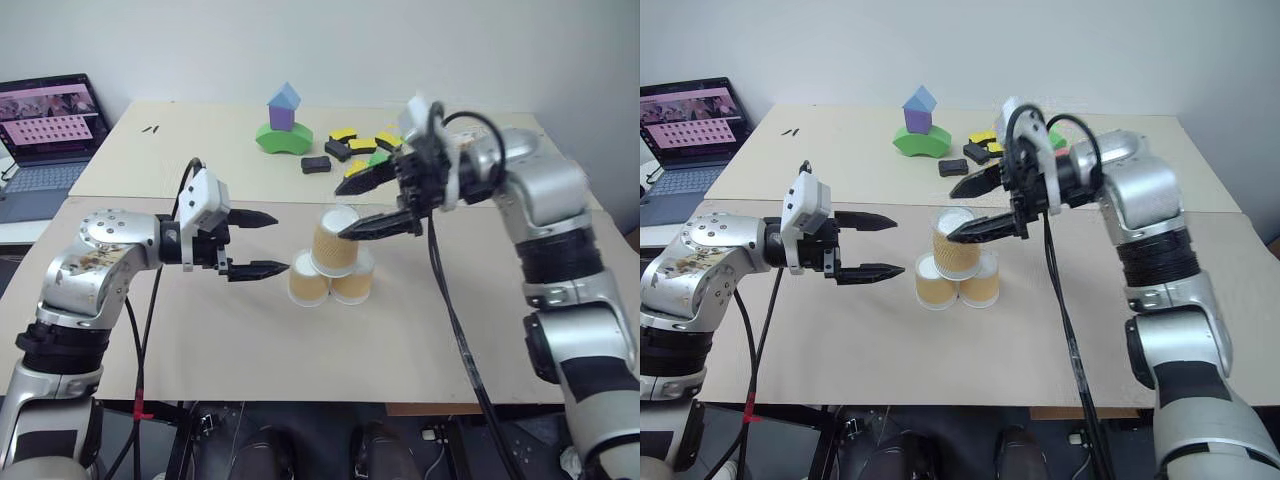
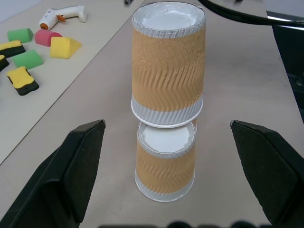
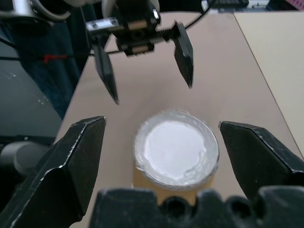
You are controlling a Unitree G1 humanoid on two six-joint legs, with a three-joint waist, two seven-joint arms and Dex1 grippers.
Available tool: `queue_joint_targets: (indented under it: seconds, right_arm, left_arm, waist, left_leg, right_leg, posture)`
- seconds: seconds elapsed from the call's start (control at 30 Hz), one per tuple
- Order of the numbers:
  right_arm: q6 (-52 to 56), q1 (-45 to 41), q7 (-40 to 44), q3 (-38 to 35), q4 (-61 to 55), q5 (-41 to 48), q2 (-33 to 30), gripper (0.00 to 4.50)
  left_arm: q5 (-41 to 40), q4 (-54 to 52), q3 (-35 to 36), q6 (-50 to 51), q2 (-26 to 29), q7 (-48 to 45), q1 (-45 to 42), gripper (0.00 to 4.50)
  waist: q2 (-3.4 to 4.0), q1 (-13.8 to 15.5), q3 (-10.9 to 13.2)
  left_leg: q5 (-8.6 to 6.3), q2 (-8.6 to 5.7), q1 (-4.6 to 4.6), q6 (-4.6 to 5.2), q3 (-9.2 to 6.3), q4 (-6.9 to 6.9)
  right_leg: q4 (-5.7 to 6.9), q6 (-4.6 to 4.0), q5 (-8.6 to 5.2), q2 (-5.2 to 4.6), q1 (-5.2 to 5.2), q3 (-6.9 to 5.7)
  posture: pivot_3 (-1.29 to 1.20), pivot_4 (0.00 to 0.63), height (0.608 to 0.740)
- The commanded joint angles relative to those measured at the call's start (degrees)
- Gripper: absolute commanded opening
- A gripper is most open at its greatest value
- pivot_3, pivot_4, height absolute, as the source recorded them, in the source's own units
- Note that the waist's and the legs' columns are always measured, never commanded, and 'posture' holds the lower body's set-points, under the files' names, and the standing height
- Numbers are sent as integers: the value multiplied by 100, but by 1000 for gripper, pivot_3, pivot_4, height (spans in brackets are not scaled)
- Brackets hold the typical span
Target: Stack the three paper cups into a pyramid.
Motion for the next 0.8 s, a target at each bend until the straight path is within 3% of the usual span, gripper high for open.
queue_joint_targets:
  seconds: [0.03, 0.2, 0.33, 0.53, 0.67, 0.8]
  right_arm:
    - [425, -270, -292, -505, -488, 389, -147, 4467]
    - [143, -36, -1482, -985, -355, -45, -318, 4467]
    - [-237, 1379, -3564, -1808, -321, -1077, -742, 4467]
    - [299, 3272, -5311, -2469, -1242, -1557, -462, 4467]
    - [-109, 3676, -6530, -2329, -643, -2144, 18, 4467]
    - [-798, 3633, -6811, -2343, -231, -2129, 378, 4467]
  left_arm:
    - [-77, -176, 221, 28, 55, 92, 21, 4500]
    - [-52, -249, 543, 85, -254, 885, 211, 4500]
    - [633, -470, 1367, 78, -1522, 3625, 847, 4500]
    - [1107, -648, 2222, -129, -2629, 5560, 1789, 4500]
    - [1527, 205, 2486, -738, -2832, 6328, 1741, 4500]
    - [1723, 1039, 2683, -1280, -2825, 6848, 1478, 4500]
  waist:
    - [0, -1, 0]
    - [0, -8, 0]
    - [-9, 109, -7]
    - [-10, 88, -8]
    - [-8, 8, -10]
    - [-8, -24, -10]
  left_leg:
    - [0, 0, 0, 0, 0, 0]
    - [0, 0, 4, 0, 0, 4]
    - [0, -3, 8, 0, -11, 2]
    - [0, -18, -13, 4, -15, -16]
    - [7, 0, 24, -7, -10, -11]
    - [24, 1, 45, -7, 0, -13]
  right_leg:
    - [1, 0, 0, 0, 0, 0]
    - [5, -2, 1, -1, 3, 5]
    - [-5, 0, 0, -5, 20, 5]
    - [-2, 9, -5, -15, -3, 8]
    - [6, 3, -1, 5, 27, 22]
    - [10, -11, 9, 4, 40, 33]
  posture:
    - [0, 150, 703]
    - [0, 150, 703]
    - [0, 150, 703]
    - [0, 150, 703]
    - [0, 150, 703]
    - [0, 150, 703]
